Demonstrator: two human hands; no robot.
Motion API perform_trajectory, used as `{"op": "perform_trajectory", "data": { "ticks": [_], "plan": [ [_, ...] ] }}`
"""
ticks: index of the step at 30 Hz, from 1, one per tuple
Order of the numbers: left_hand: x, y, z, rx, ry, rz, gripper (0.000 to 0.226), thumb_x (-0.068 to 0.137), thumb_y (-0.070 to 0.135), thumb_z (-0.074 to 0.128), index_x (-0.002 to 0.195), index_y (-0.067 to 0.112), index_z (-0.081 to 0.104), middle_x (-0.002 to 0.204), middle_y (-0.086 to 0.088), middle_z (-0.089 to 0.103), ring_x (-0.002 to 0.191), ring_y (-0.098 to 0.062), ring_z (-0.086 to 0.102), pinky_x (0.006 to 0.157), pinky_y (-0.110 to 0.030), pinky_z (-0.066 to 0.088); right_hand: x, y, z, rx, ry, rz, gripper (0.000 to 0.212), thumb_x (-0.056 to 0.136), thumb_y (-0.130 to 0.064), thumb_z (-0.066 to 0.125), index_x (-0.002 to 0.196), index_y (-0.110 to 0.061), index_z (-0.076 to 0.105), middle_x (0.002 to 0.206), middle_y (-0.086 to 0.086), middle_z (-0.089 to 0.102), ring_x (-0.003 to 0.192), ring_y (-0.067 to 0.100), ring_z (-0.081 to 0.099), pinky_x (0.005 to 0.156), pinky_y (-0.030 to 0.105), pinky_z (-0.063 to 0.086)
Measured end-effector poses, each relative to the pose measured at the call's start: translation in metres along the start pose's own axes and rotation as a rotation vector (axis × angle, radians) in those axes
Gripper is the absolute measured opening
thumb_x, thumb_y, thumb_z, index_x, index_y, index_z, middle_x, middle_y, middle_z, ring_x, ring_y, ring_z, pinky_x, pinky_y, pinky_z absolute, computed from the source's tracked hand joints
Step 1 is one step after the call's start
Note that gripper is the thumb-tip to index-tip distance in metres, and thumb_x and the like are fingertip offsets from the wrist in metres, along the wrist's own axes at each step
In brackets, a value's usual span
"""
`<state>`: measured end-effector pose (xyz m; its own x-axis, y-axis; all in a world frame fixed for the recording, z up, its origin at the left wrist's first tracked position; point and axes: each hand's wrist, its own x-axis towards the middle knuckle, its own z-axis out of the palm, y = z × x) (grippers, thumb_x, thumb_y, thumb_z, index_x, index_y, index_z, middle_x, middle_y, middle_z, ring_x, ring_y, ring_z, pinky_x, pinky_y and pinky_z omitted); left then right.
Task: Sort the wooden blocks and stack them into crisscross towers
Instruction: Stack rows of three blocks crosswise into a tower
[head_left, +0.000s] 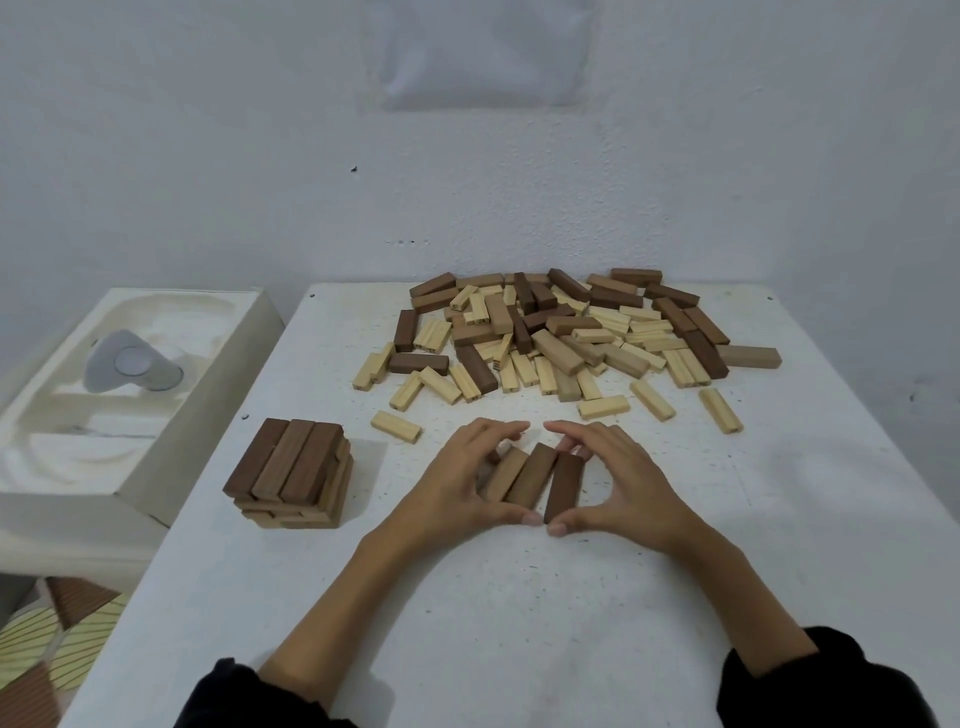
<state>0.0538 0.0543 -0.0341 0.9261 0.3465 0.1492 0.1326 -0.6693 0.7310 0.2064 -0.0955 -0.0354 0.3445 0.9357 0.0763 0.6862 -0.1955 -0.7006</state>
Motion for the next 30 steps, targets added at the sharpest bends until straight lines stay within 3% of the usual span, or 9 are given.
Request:
{"op": "perform_trajectory", "data": {
  "ticks": [4,7,10,13,20,22,25,27,30],
  "plan": [
    [0.002,-0.002,-0.003,-0.110,0.016,0.004,0.076,0.065,0.024,0.085,0.127,0.039,0.045,0.123,0.014,0.044,0.104,0.001,0.050,0.082,-0.010,0.042,0.001,0.004,-0.007,0.129,0.116,-0.006,0.047,0.075,-0.065,0.049,0.118,-0.047,0.048,0.110,-0.021,0.055,0.101,-0.003,0.047,0.075,0.005,0.034],
    [-0.001,0.005,0.002,-0.106,0.082,-0.045,0.059,0.075,0.042,0.075,0.126,0.037,0.047,0.122,0.017,0.044,0.113,0.001,0.043,0.095,-0.018,0.039,0.001,0.016,-0.011,0.113,0.313,-0.028,0.023,0.092,-0.027,0.047,0.110,-0.028,0.062,0.102,-0.009,0.063,0.096,0.001,0.055,0.072,0.004,0.039],
    [-0.005,0.022,0.015,0.003,0.172,-0.166,0.076,0.066,0.076,0.050,0.131,0.037,0.042,0.123,0.021,0.037,0.115,0.001,0.035,0.096,-0.023,0.031,0.000,0.024,-0.010,0.114,0.395,-0.015,0.035,0.093,0.005,0.047,0.103,-0.023,0.065,0.090,-0.005,0.065,0.090,0.003,0.058,0.069,0.004,0.039],
    [-0.008,0.032,0.031,0.190,0.152,-0.169,0.097,0.060,0.081,0.051,0.140,0.032,0.029,0.129,0.020,0.030,0.120,0.000,0.026,0.098,-0.025,0.022,0.002,0.027,-0.005,0.073,0.407,-0.023,0.045,0.087,0.014,0.045,0.099,-0.023,0.067,0.084,-0.007,0.065,0.087,0.009,0.058,0.075,0.007,0.040],
    [-0.002,0.021,0.015,0.016,-0.036,-0.101,0.095,0.073,0.036,0.077,0.147,0.035,0.017,0.126,0.017,0.042,0.117,0.000,0.036,0.104,-0.031,0.033,0.004,0.020,0.003,-0.035,0.438,0.063,0.026,0.090,-0.002,0.053,0.097,-0.019,0.070,0.090,-0.009,0.061,0.090,0.015,0.053,0.072,0.014,0.035],
    [-0.001,0.018,0.012,0.012,-0.078,-0.067,0.096,0.074,0.034,0.077,0.148,0.034,0.015,0.134,0.017,0.042,0.125,0.003,0.032,0.113,-0.035,0.024,0.004,0.018,0.006,-0.064,0.463,0.087,0.023,0.092,-0.014,0.049,0.102,-0.017,0.070,0.094,-0.003,0.061,0.092,0.019,0.053,0.074,0.015,0.035],
    [-0.004,0.021,0.010,0.081,-0.142,-0.030,0.104,0.076,0.054,0.069,0.151,0.028,0.002,0.156,0.014,0.012,0.142,0.004,-0.001,0.118,-0.031,-0.010,0.001,0.010,0.010,-0.072,0.479,0.159,0.031,0.095,-0.020,0.043,0.115,-0.014,0.065,0.108,0.005,0.063,0.104,0.024,0.052,0.083,0.027,0.038],
    [-0.007,0.022,0.008,0.140,-0.160,-0.120,0.107,0.075,0.069,0.051,0.150,0.022,-0.009,0.154,0.014,-0.009,0.136,0.006,-0.021,0.114,-0.027,-0.018,-0.002,0.003,0.010,-0.104,0.450,0.180,0.041,0.091,-0.028,0.036,0.120,-0.014,0.063,0.114,0.005,0.063,0.110,0.024,0.052,0.089,0.034,0.038],
    [-0.013,0.018,0.009,0.256,-0.155,-0.260,0.120,0.064,0.094,0.013,0.147,0.014,-0.020,0.155,0.002,-0.025,0.137,-0.005,-0.030,0.112,-0.030,-0.022,-0.010,0.002,0.003,-0.135,0.364,0.167,0.057,0.089,-0.049,0.029,0.132,-0.020,0.053,0.131,0.000,0.055,0.125,0.021,0.044,0.102,0.042,0.034]
  ]
}}
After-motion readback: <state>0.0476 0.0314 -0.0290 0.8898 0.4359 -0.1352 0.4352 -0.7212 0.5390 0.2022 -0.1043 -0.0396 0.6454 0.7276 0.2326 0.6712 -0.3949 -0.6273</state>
